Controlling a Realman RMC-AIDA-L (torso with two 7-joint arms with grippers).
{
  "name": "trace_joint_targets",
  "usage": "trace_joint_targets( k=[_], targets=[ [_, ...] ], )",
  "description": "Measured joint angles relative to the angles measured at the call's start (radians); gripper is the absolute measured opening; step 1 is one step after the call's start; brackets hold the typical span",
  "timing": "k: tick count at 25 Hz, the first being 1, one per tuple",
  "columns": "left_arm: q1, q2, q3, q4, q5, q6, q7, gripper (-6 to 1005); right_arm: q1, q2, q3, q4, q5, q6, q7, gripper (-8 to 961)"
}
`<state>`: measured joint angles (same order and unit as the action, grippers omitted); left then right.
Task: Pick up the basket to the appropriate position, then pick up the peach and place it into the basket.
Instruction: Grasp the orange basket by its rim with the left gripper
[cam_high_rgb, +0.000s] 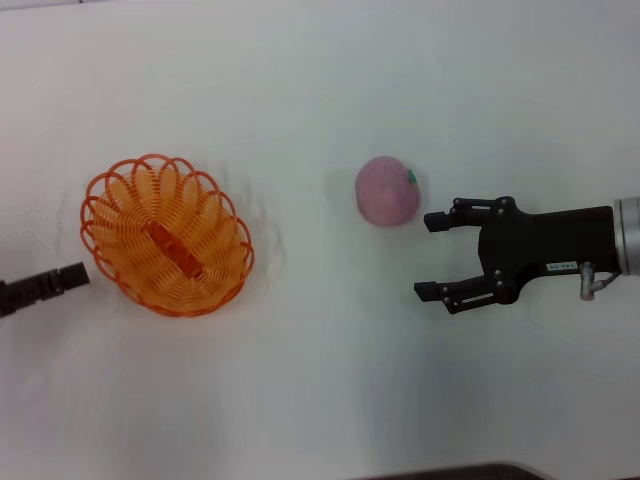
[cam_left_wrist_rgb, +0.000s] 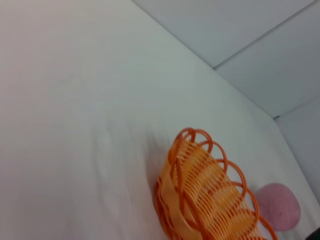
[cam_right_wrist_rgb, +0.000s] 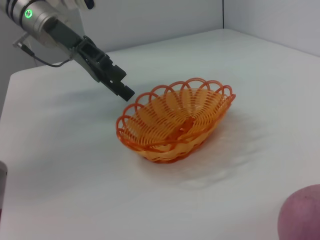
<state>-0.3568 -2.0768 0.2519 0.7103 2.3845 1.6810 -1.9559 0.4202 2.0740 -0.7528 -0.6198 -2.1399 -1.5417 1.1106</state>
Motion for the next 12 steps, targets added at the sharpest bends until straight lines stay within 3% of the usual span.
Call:
trace_joint_targets(
  k=[6, 12],
  targets=[
    [-0.04, 0.013, 0.016, 0.043, -0.001, -0.031, -0.05, 749, -0.002, -0.002, 0.002, 0.0, 0.0, 0.0, 0.0, 942],
    [-0.129, 0.029, 0.158, 0.102, 0.001, -0.056, -0.068, 750, 0.0, -0.002, -0.002, 0.0, 0.0, 0.0, 0.0, 942]
  ],
)
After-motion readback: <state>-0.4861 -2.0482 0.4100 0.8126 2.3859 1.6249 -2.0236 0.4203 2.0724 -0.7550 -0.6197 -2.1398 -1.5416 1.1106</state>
